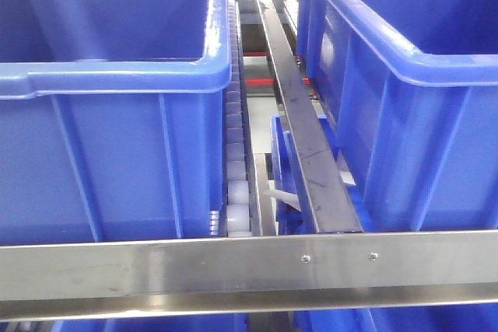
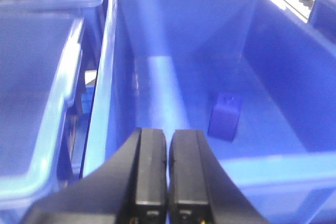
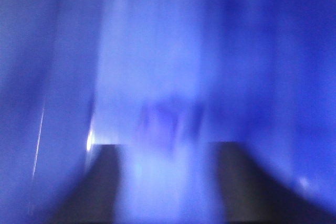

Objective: Pick and sort blue part to right shelf
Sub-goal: 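Lower the right gripper into another blue bin and release its part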

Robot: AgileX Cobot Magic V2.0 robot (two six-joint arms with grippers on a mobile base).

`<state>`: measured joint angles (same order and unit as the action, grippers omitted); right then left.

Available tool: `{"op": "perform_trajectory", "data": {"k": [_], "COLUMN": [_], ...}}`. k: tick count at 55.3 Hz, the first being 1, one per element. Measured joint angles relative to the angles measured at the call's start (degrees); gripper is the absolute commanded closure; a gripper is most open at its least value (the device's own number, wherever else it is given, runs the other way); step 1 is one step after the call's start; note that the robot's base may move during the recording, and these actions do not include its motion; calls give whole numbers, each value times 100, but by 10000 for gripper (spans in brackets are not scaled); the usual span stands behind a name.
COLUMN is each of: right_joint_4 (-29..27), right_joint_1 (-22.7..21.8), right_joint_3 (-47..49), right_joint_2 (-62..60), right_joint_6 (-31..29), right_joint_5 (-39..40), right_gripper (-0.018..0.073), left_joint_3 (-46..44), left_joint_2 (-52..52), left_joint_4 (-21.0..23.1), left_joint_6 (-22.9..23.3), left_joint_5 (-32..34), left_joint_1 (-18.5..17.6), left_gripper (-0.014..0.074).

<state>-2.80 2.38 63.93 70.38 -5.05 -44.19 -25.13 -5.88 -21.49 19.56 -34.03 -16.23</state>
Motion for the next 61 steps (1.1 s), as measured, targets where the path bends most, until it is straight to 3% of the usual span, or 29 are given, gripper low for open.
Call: {"op": "perform_trajectory", "data": {"k": [7,28,41,61], "right_joint_4": [0,0,-3,-13], "right_joint_1": [0,0,0,0], "right_joint_3": [-785,-3330,-4230,-4282], "right_joint_2": [-997,-4846,-6856,-7118], "right_joint_6": [-16,-16,-29,-29], "right_joint_5": [209,1421,1376,1553], "right_gripper": [472,471,471,471], "left_joint_3": [93,108,108,108], "left_joint_2": [26,35,35,35], "left_joint_4": [-12,-55,-130,-152], "left_joint_6": [10,10,10,10], "left_joint_5": [-15,-15,-15,-4], "left_joint_1": [0,0,0,0], "left_gripper": [472,472,472,472]}}
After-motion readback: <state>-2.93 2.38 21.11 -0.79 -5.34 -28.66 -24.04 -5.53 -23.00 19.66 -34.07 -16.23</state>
